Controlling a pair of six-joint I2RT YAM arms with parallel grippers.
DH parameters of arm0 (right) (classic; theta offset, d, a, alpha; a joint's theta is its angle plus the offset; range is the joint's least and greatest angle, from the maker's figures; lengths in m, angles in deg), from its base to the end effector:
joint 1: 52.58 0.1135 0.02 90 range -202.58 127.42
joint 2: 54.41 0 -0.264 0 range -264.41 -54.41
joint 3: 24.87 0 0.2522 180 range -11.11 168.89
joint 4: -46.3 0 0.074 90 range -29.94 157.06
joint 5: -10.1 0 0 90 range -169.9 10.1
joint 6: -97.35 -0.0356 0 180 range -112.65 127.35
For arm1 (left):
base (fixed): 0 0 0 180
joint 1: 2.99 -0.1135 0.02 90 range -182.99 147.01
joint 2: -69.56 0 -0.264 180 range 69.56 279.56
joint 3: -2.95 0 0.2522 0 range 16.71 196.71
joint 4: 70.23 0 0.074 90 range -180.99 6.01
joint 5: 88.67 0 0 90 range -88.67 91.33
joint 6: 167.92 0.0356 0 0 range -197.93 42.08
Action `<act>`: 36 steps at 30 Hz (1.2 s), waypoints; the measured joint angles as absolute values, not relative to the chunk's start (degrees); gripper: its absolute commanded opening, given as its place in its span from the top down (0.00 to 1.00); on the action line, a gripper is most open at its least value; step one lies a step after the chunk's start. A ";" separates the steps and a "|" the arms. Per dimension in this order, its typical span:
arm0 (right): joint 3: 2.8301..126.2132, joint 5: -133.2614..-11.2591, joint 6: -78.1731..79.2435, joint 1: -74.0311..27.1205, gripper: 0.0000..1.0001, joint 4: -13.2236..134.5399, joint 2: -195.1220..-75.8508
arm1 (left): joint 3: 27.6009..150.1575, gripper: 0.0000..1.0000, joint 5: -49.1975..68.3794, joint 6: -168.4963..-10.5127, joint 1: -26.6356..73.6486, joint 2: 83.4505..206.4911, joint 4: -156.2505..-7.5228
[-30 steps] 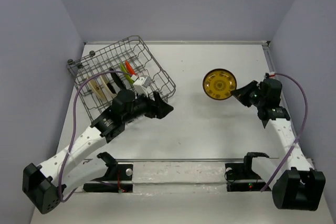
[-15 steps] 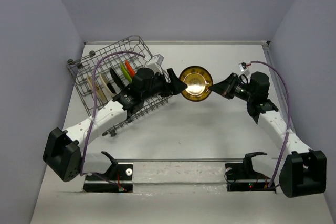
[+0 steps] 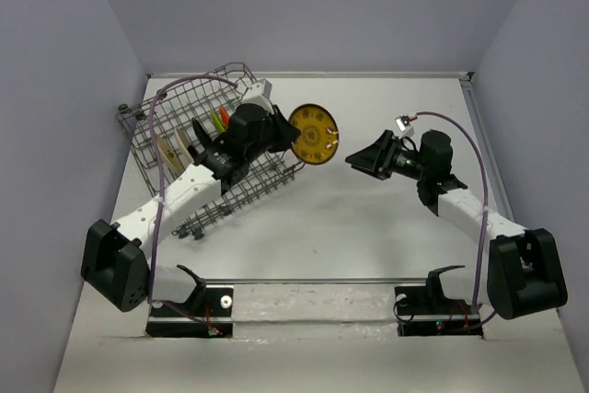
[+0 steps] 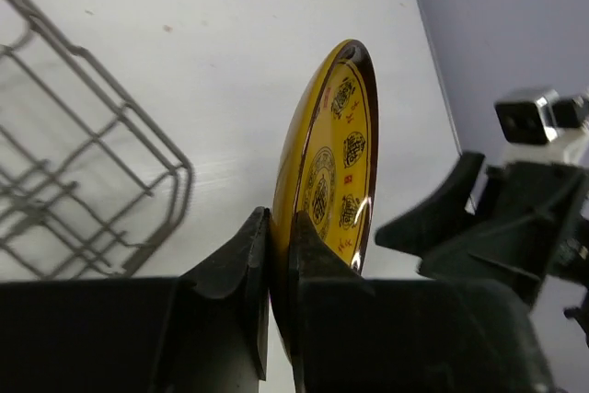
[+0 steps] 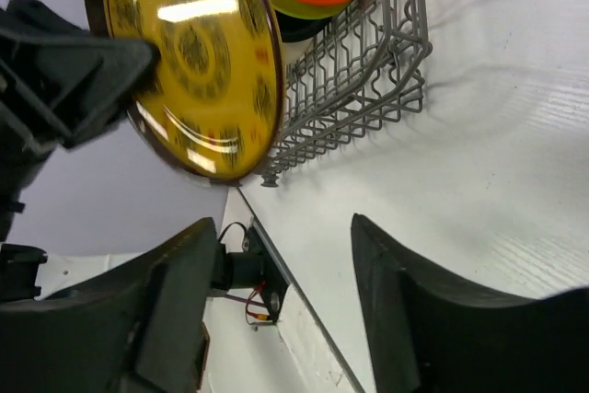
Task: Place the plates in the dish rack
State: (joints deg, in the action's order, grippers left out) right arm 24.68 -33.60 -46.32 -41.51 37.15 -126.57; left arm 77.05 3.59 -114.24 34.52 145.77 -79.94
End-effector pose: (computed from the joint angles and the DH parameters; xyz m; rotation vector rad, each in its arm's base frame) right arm 0.2579 0.0767 0.2449 0.0931 2.0044 1.4897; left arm 0.2501 -0.1937 0.3382 0.0497 1.8805 -0.9474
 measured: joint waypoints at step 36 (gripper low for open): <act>21.73 -41.99 -41.27 -38.56 0.27 38.15 -123.51 | 127.40 0.95 -52.23 -108.91 26.92 185.88 -122.71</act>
